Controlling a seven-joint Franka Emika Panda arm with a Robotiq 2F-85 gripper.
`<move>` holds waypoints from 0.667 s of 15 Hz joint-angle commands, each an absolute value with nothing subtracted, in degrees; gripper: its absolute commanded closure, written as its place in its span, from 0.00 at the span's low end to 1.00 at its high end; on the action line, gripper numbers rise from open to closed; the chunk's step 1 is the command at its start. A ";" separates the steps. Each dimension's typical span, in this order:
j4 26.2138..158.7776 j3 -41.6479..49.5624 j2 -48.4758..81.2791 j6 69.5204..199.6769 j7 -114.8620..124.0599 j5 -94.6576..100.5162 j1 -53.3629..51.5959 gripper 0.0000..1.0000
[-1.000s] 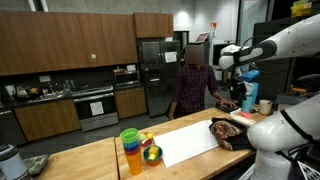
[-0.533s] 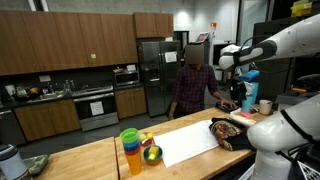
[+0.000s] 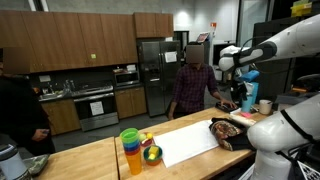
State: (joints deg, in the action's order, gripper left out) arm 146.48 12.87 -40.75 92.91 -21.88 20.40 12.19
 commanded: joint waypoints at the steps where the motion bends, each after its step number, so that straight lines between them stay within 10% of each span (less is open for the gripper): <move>1: 149.85 13.46 -38.69 94.99 -18.29 25.59 12.28 0.00; 10: 151.30 17.15 -36.98 94.20 -11.81 28.95 17.02 0.00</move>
